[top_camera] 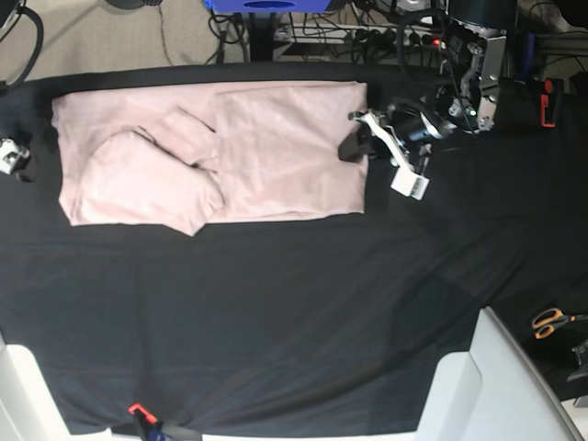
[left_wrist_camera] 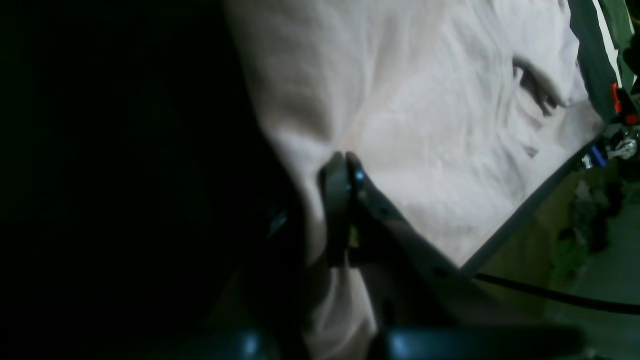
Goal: Fold the T-shirt properly
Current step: 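Drag the shirt edge with the left gripper to square the rectangle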
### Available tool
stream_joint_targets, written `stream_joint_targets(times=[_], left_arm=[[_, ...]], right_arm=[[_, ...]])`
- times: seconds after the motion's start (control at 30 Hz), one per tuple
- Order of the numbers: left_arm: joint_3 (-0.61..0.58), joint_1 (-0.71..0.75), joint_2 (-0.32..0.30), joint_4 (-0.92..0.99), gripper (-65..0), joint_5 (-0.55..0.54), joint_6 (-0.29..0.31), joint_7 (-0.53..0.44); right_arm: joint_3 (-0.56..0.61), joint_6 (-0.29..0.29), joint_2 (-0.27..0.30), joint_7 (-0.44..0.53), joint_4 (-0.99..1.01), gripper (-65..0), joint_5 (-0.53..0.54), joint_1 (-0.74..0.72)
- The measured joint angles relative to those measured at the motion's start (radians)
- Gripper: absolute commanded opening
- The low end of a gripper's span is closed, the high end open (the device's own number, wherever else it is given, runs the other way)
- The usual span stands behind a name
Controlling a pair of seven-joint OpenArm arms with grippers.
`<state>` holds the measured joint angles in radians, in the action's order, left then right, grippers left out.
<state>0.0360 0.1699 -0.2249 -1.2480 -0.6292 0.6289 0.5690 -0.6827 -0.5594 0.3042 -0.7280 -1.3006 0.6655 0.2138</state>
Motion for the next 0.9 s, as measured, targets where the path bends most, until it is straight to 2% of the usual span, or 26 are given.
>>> stream_joint_targets(times=[0.07, 0.17, 0.23, 0.27, 0.3, 0.37, 0.5, 0.53, 0.7, 0.83, 0.9], left_arm=[[0.011, -0.004, -0.005, 0.0, -43.4, -0.001, 0.0, -0.002], [0.012, -0.005, -0.011, 0.0, -26.2, 0.0, 0.0, -0.003], [0.011, -0.004, -0.02, 0.0, -14.2, -0.001, 0.0, -0.003], [0.011, -0.004, -0.023, 0.0, -9.9, -0.003, 0.0, -0.005], [0.011, -0.005, -0.026, -0.001, -5.6, -0.007, 0.0, -0.008], [0.016, -0.006, -0.028, -0.003, 0.0, -0.01, 0.001, -0.011], [0.143, 0.02, -0.042, -0.055, 0.0, -0.002, 0.0, 0.0], [0.186, 0.038, -0.05, -0.087, 0.0, 0.001, 0.0, 0.0], [0.359, 0.159, -0.087, -0.237, 0.0, 0.0, 0.003, -0.004], [0.446, 0.232, -0.092, -0.285, 0.0, 0.001, 0.007, 0.001], [0.472, 0.244, -0.097, -0.285, 0.0, 0.0, 0.007, 0.0]], right_arm=[[0.0, 0.0, 0.0, -0.014, 0.0, -13.7, 0.0, 0.0], [-0.001, -0.01, 0.0, -0.074, 0.0, -6.6, 0.003, -0.006], [-0.002, -0.077, 0.0, -0.101, 0.002, -6.5, 0.005, -0.02], [-0.004, -0.123, 0.002, -0.107, 0.015, -6.3, 0.022, -0.028], [-0.005, -0.142, 0.005, -0.114, 0.039, -6.0, 0.051, -0.04], [-0.008, -0.134, 0.014, -0.127, 0.123, -5.7, 0.074, -0.07], [-0.027, -0.129, 0.076, -0.164, 0.353, -5.7, 0.064, -0.118], [-0.029, -0.148, 0.1, -0.167, 0.41, -5.6, 0.093, -0.136], [-0.029, -0.143, 0.19, -0.196, 0.631, -5.6, 0.114, -0.241], [-0.024, -0.149, 0.196, -0.216, 0.674, -5.6, 0.128, -0.255], [0.029, -0.15, 0.197, -0.222, 0.669, -5.9, 0.137, -0.26]])
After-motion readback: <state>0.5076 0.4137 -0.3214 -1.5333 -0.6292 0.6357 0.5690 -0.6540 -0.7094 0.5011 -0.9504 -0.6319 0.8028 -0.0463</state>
